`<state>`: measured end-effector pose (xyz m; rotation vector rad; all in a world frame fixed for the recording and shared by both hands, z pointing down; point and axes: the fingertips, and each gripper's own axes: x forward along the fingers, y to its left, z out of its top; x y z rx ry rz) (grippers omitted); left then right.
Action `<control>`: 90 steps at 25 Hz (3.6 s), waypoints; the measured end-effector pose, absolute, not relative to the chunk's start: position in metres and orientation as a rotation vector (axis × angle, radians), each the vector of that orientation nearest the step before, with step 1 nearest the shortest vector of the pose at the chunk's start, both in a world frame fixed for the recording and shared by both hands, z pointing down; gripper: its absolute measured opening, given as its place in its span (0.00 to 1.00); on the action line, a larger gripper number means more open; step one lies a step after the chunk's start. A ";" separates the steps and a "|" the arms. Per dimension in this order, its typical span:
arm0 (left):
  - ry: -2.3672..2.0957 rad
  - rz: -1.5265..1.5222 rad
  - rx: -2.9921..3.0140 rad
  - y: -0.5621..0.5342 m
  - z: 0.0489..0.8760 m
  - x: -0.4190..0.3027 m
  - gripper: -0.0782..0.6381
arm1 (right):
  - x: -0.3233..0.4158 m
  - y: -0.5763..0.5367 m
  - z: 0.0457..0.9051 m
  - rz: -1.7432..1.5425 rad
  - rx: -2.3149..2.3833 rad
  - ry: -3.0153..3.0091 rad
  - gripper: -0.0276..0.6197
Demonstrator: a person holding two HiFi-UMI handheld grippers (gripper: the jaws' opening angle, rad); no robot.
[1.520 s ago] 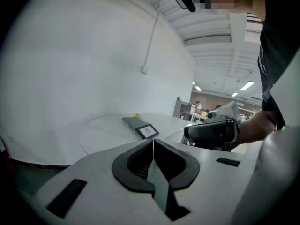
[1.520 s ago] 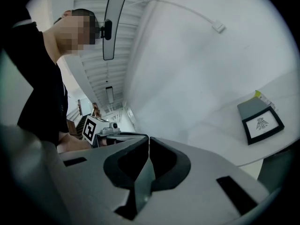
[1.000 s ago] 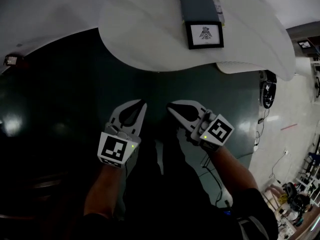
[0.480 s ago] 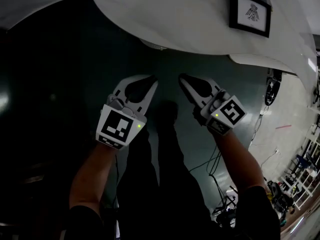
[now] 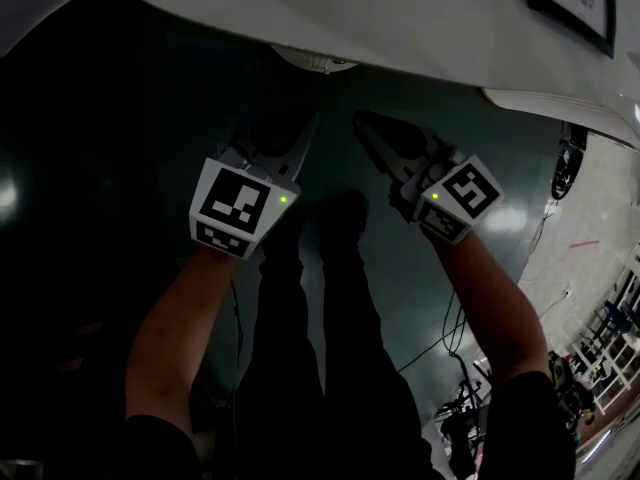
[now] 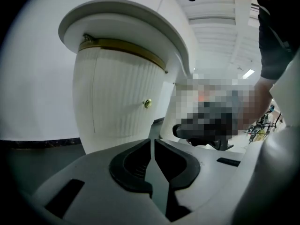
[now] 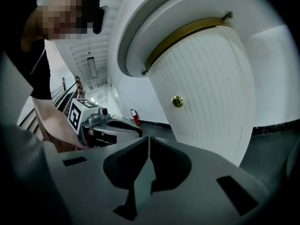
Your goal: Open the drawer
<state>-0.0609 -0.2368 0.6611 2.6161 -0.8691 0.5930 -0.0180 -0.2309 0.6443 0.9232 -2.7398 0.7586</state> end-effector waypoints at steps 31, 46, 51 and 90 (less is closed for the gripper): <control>-0.805 0.884 2.576 -0.333 0.859 -0.040 0.26 | -0.012 -0.332 0.860 0.272 0.695 -2.319 0.07; -0.714 0.866 2.612 -0.328 0.841 -0.038 0.26 | -0.031 -0.324 0.856 0.125 0.684 -2.244 0.07; -0.705 0.813 2.587 -0.309 0.844 -0.045 0.26 | -0.032 -0.319 0.858 0.150 0.716 -2.242 0.07; -0.735 0.605 2.384 -0.135 0.811 -0.070 0.26 | -0.023 -0.128 0.873 0.426 0.722 -2.210 0.07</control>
